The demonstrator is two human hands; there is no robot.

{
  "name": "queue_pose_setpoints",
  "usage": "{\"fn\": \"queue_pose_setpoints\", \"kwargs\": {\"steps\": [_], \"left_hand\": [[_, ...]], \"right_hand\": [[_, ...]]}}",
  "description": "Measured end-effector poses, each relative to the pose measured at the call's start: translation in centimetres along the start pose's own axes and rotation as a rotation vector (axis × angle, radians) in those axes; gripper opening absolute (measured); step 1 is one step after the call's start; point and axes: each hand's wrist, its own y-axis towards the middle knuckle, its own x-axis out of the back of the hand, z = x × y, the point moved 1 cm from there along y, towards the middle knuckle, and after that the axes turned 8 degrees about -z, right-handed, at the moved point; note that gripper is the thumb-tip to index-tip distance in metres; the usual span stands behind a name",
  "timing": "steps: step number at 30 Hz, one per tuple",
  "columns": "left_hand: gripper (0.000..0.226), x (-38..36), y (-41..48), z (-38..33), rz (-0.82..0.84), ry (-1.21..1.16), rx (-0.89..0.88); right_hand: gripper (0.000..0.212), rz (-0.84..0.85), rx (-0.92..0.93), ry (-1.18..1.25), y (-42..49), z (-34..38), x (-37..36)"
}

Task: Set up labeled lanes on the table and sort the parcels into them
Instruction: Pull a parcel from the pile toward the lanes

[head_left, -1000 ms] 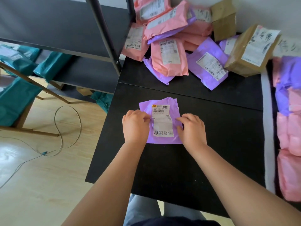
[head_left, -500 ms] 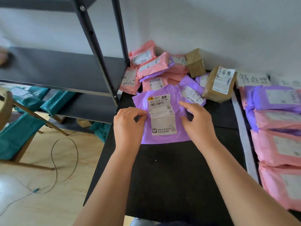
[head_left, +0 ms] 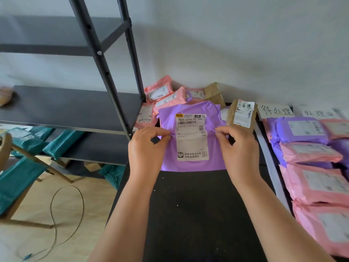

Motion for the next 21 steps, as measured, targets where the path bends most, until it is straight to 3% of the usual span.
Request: {"fn": "queue_pose_setpoints", "kwargs": {"steps": [6, 11, 16, 21], "left_hand": [[0.022, -0.1, 0.8, -0.7, 0.163, -0.466, 0.496], [0.027, -0.5, 1.1, -1.3, 0.250, -0.634, 0.635], [0.006, -1.0, 0.7, -2.4, 0.213, -0.455, 0.497], [0.006, -1.0, 0.5, -3.5, 0.124, -0.215, 0.235]], "right_hand": [[0.006, -0.053, -0.003, 0.049, 0.4, 0.0, 1.2], [0.005, -0.085, 0.025, 0.065, 0.3, 0.0, 1.7], [0.003, -0.099, 0.003, 0.092, 0.2, 0.4, 2.2], [0.003, -0.108, 0.034, 0.074, 0.1, 0.6, 2.4]]}}
